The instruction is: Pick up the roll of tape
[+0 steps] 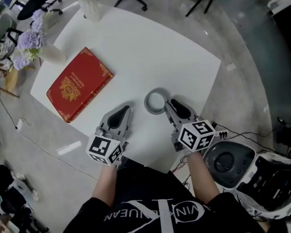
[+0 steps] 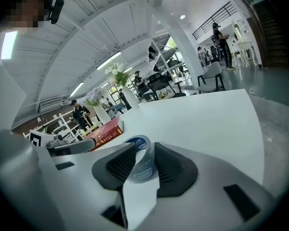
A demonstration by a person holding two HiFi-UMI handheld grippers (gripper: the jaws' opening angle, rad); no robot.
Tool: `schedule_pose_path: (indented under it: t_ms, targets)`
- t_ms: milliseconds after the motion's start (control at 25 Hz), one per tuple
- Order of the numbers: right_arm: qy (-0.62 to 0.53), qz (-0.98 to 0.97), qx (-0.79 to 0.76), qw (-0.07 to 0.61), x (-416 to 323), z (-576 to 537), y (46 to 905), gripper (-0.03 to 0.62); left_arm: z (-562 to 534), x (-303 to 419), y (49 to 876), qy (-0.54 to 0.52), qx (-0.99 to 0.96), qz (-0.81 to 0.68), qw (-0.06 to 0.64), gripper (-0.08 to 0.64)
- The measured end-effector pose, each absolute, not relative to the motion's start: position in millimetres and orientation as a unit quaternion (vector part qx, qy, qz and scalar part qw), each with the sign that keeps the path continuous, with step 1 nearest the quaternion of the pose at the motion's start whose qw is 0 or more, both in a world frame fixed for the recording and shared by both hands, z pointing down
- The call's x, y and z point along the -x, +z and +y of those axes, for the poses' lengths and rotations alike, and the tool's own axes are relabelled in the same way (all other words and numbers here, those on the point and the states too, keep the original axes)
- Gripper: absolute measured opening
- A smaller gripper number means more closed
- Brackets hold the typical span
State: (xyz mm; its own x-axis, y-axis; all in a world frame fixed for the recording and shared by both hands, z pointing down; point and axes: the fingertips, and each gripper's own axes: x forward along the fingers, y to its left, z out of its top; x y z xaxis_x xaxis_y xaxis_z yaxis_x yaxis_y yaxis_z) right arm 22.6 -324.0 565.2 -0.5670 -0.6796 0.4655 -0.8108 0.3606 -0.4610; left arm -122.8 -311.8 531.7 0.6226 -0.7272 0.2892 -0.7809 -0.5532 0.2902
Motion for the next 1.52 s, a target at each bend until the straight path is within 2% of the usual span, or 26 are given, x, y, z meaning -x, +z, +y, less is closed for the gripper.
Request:
schedule_pose_path:
  t_ms: [440,720,760,960,1520]
  targets:
    - [0.327,-0.807,-0.458,0.178,-9,-346,586,0.130,-317,125,540,0.065,-0.879,-0.424,0.207,0.002]
    - [0.333,-0.803,-0.455,0.195,-5,-350,592,0.109,-314,129,540,0.059,-0.876,-0.430,0.212,0.002]
    - [0.328,-0.806,-0.452,0.198,-5,-349,591,0.089,-313,129,539,0.057,-0.875,-0.431,0.212,0.002]
    - [0.278,-0.824,-0.441,0.222,-4,-348,585,0.074,-311,128,532,0.055,-0.875,-0.433,0.208,0.002]
    - [0.226,-0.851,-0.444,0.169,-15,-346,539,0.071,-307,124,512,0.054,-0.876,-0.443,0.183,0.002]
